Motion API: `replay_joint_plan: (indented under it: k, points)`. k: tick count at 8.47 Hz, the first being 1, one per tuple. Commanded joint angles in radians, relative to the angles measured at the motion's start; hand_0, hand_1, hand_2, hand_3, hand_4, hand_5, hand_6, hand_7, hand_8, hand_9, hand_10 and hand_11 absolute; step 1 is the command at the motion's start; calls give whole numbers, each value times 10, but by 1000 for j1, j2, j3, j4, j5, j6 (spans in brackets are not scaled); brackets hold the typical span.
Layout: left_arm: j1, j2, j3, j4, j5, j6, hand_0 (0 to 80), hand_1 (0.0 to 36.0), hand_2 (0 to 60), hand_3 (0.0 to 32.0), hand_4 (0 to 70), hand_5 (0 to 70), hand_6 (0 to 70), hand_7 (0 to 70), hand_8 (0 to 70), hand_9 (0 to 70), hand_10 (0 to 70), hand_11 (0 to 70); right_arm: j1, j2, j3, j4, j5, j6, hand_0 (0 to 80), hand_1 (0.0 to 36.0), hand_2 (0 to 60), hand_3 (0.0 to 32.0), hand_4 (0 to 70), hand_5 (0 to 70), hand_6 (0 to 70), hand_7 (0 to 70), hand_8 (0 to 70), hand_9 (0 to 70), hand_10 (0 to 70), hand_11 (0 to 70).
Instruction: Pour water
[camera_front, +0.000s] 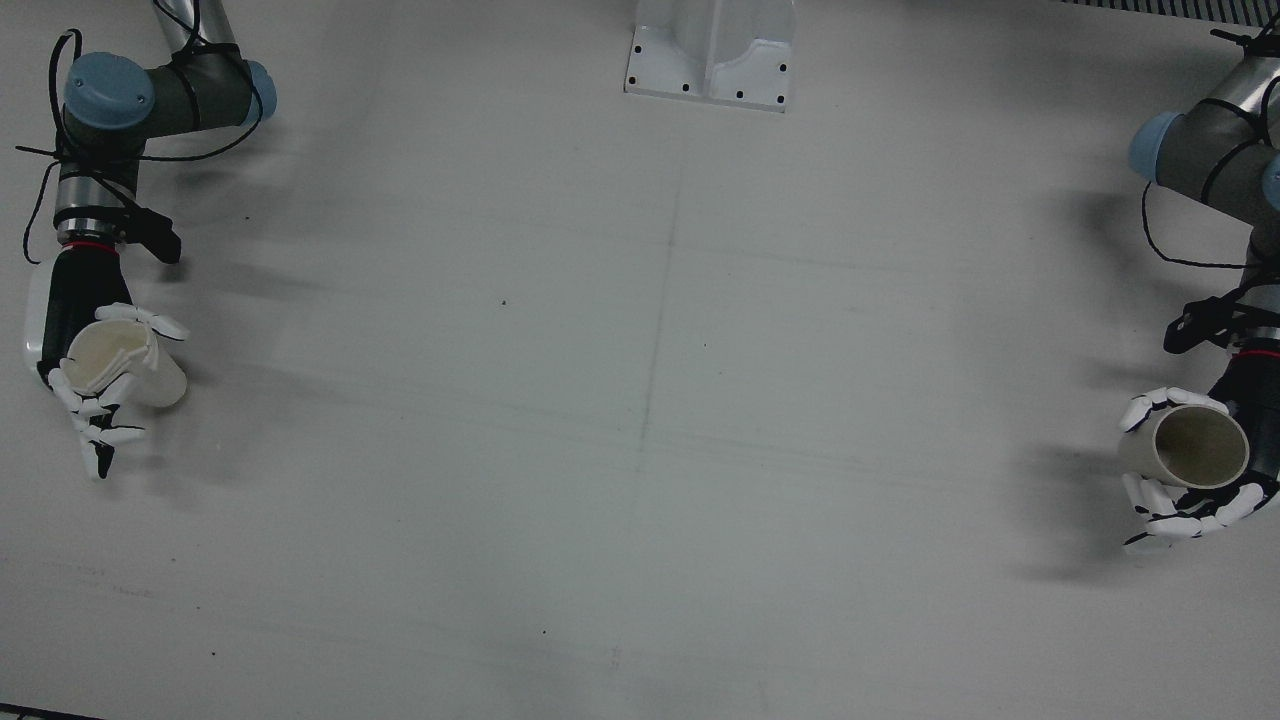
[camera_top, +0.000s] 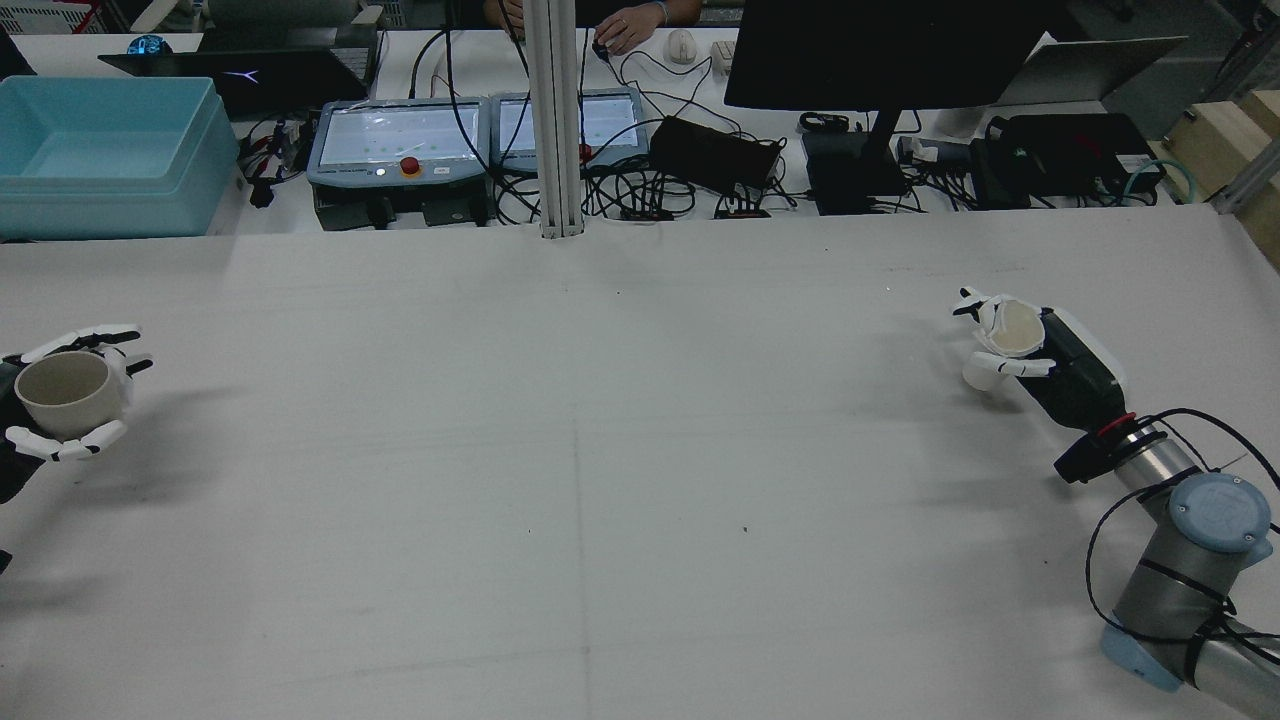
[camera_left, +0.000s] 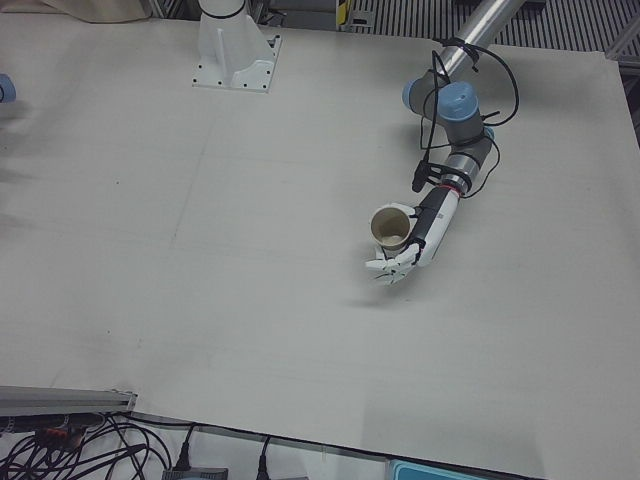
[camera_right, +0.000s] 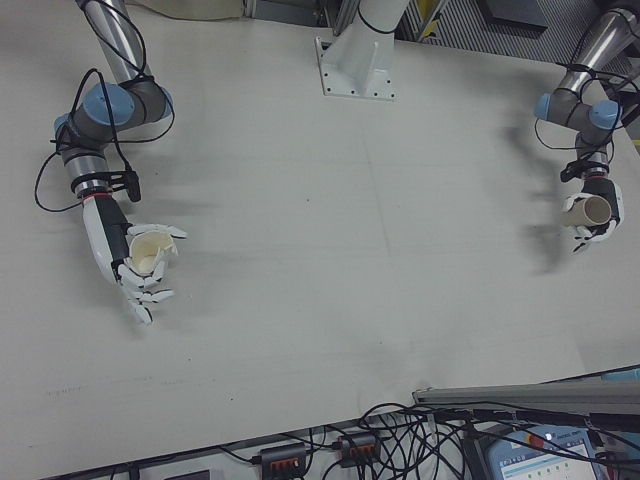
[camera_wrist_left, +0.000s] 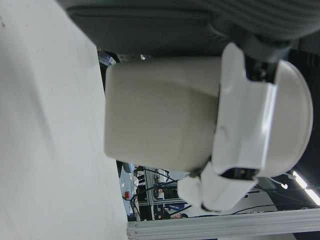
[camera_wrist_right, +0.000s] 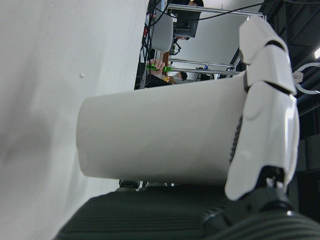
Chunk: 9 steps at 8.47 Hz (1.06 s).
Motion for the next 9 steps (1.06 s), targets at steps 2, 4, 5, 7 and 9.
replay_joint_plan:
  k: [2, 4, 5, 7, 9]
  points:
    - [9, -49, -29, 90, 35, -27, 773, 360, 600, 0, 307, 226, 473, 695, 513, 700, 136, 231, 73, -3, 175, -164, -7, -8, 638, 280, 163, 0, 233, 545, 238, 378, 56, 102, 25, 63]
    - [12, -170, -41, 171, 81, -18, 775, 360, 600, 0, 302, 239, 484, 695, 518, 700, 138, 235, 79, -1, 241, -230, -9, -13, 692, 300, 179, 0, 252, 500, 243, 402, 46, 90, 25, 65]
    - [13, -253, -42, 204, 112, 5, 773, 360, 600, 0, 304, 236, 485, 699, 521, 700, 140, 237, 79, 0, 278, -256, -9, -19, 714, 308, 190, 0, 253, 490, 247, 408, 48, 93, 26, 66]
    - [48, -397, -30, 222, 150, 92, 800, 360, 600, 0, 326, 206, 488, 700, 538, 700, 149, 250, 79, 0, 348, -303, -10, -46, 704, 306, 191, 0, 257, 484, 244, 408, 45, 89, 24, 63]
    - [140, -514, 19, 236, 146, 132, 800, 360, 600, 0, 313, 188, 476, 700, 535, 700, 148, 249, 78, 2, 427, -342, -12, -85, 722, 310, 187, 0, 268, 476, 245, 415, 39, 78, 24, 64]
